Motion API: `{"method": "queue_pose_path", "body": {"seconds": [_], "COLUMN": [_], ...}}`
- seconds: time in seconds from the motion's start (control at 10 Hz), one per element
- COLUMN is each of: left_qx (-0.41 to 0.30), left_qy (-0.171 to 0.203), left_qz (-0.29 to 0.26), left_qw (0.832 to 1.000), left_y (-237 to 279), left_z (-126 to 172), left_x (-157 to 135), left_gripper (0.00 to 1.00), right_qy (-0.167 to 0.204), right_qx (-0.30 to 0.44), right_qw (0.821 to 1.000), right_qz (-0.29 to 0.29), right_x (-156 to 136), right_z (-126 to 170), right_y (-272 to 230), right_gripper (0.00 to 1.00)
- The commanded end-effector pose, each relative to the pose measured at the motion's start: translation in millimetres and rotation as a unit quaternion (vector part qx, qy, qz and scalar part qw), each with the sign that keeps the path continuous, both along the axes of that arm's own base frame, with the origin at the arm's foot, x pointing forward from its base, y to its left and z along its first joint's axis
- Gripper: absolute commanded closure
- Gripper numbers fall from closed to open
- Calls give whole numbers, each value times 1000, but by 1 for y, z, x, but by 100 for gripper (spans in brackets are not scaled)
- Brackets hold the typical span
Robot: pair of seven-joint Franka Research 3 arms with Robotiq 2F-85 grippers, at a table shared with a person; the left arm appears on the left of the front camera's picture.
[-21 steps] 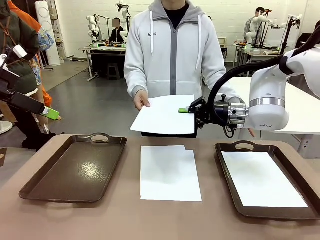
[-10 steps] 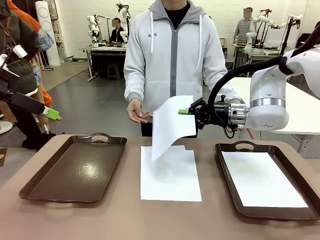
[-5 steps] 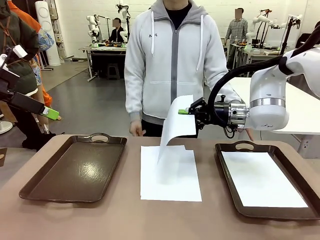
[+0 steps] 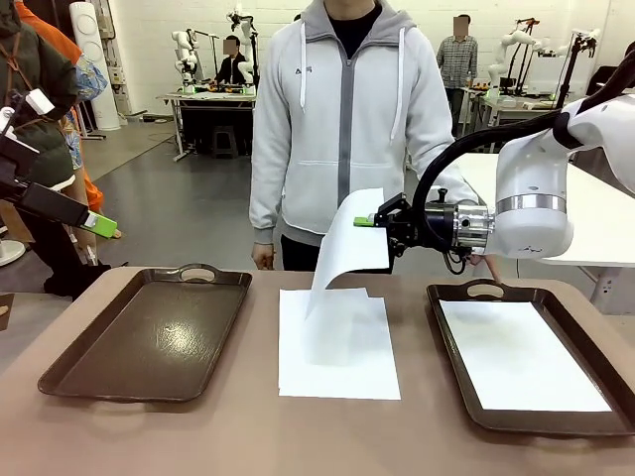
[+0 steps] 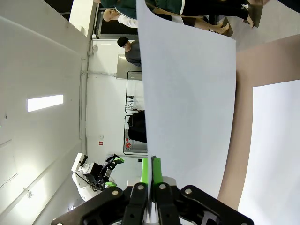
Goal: Sort the A4 documents.
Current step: Place the A4 Paper in the designated Handle tray.
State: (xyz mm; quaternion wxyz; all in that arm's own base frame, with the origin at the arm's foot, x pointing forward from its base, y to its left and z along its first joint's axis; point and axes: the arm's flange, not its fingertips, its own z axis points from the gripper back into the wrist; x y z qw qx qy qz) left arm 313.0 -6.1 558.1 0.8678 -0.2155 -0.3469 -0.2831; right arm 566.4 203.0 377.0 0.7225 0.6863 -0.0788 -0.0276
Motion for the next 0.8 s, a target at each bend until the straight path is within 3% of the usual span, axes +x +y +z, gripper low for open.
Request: {"method": "queue_pose_path", "body": {"seconds": [0.0,0.1,0.4,0.7], "left_qx": [-4,-4,-4,-4], "left_qy": [-1,-1,-1,-1], "left_qz": [-5,-5,-5,-5], "left_qw": [1000,1000,1000,1000], "left_y": [1,1,1,1], "left_z": [0,0,0,0], "left_x": [0,0,0,0], "left_gripper": [0,0,0,0], "right_qy": [-61,-80,-90,-48], "right_qx": [6,-66,-124,-162], "right_qw": [998,994,988,986], "right_qz": [25,36,14,-6], "right_x": [-27,-49,-73,-76], "right_z": [4,10,36,53], "right_y": [-8,-31,-118,-198], "right_gripper": [99,99,99,99]}}
